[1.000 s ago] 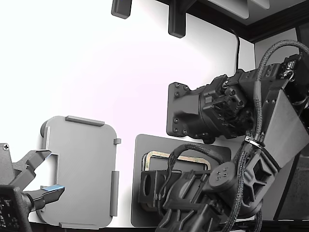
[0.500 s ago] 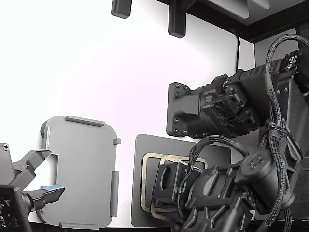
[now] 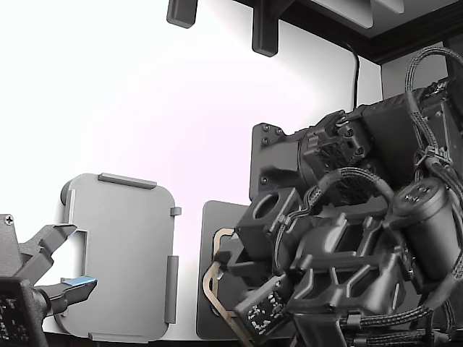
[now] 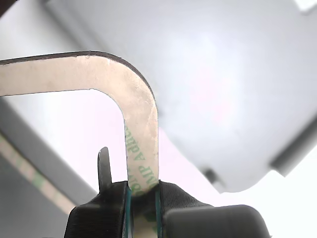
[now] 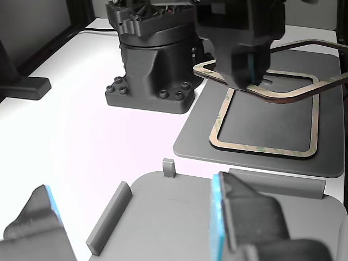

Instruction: Move top rectangular frame to the holder.

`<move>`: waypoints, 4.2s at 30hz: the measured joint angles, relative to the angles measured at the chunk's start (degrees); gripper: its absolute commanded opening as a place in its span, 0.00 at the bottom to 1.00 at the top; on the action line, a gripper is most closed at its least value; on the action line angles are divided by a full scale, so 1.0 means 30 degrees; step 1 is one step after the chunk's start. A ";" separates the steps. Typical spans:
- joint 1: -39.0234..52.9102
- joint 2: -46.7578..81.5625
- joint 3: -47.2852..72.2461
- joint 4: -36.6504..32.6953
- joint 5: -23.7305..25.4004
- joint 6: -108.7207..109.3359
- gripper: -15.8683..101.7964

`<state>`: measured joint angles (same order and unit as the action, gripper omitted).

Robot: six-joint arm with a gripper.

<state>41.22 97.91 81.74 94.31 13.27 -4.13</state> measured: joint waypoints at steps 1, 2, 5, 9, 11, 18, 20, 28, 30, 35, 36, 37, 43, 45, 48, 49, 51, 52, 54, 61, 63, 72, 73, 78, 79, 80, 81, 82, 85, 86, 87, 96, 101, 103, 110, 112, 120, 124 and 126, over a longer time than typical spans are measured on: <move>-0.0205 0.0088 -0.0088 0.0000 0.0352 0.0293 0.04; -0.0469 0.0088 -0.0205 0.0000 0.0732 0.0674 0.04; -0.1436 0.0088 -0.0645 0.0000 0.1436 0.2432 0.04; -0.2871 -0.0732 -0.1670 0.0000 0.1494 0.4629 0.04; -0.3545 -0.1582 -0.2549 0.0000 0.1465 0.5947 0.04; -0.5918 -0.4951 -0.6035 0.0000 -0.0029 0.9727 0.04; -0.6357 -0.5713 -0.6885 0.0000 -0.0059 0.9902 0.04; -0.7148 -0.7969 -0.7646 -0.0059 -0.0264 0.8584 0.04; -0.7207 -0.8057 -0.7617 -0.0059 -0.0264 0.8379 0.04; -0.7236 -0.8408 -0.7441 -0.0088 -0.0088 0.8848 0.04; -0.7236 -0.8437 -0.7441 -0.0088 -0.0088 0.8848 0.04; -0.7236 -0.8467 -0.7441 -0.0146 -0.0088 0.8848 0.04; -0.7236 -0.8818 -0.7178 -0.0439 0.0146 0.8350 0.04; -0.7236 -0.8848 -0.6914 -0.0674 0.0176 0.8320 0.04; -0.7236 -0.8848 -0.6416 -0.0996 0.0234 0.8291 0.04; -0.7236 -0.8848 -0.6328 -0.1055 0.0234 0.8379 0.04; -0.7236 -0.8848 -0.6299 -0.1084 0.0293 0.8438 0.04; -0.7236 -0.8848 -0.6240 -0.1113 0.0293 0.8467 0.04; -0.7236 -0.8848 -0.6094 -0.1172 0.0293 0.8467 0.04; -0.7236 -0.8848 -0.5361 -0.1816 0.0264 0.8467 0.04; -0.7236 -0.8848 -0.5303 -0.1904 0.0264 0.8408 0.04; -0.7266 -0.8848 -0.5244 -0.1963 0.0264 0.8291 0.04; -0.7266 -0.8848 -0.5244 -0.1963 0.0264 0.8291 0.04; -0.7266 -0.8848 -0.5186 -0.1992 0.0264 0.8379 0.04; -0.7266 -0.8848 -0.5127 -0.1992 0.0264 0.8408 0.04; -0.7266 -0.8848 -0.5098 -0.2021 0.0264 0.8408 0.04; -0.7266 -0.8848 -0.5098 -0.2021 0.0264 0.8438 0.04; -0.7266 -0.8848 -0.5068 -0.2051 0.0264 0.8438 0.04; -0.7266 -0.8848 -0.5039 -0.2080 0.0322 0.8438 0.04; -0.7266 -0.8848 -0.5010 -0.2080 0.0352 0.8438 0.04; -0.7266 -0.8848 -0.5010 -0.2080 0.0381 0.8438 0.04; -0.7266 -0.8848 -0.5010 -0.2080 0.0410 0.8525 0.04; -0.7266 -0.8848 -0.5039 -0.1934 0.0410 0.8555 0.13; -0.7266 -0.8848 -0.5068 -0.1904 0.0381 0.8408 0.40; -0.7266 -0.8848 -0.5156 -0.1816 0.0264 0.8174 0.99; -0.7266 -0.8848 -0.5332 -0.1816 0.0293 0.8174 0.99; -0.7207 -0.5537 -0.3691 -0.2637 0.1494 1.1602 0.99; -0.7207 -0.2139 -0.0615 -0.4805 0.2314 1.2012 0.99; -0.7207 -0.0117 0.1348 -0.6094 0.2725 1.2803 0.99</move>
<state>19.60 97.56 85.78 76.03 21.45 34.28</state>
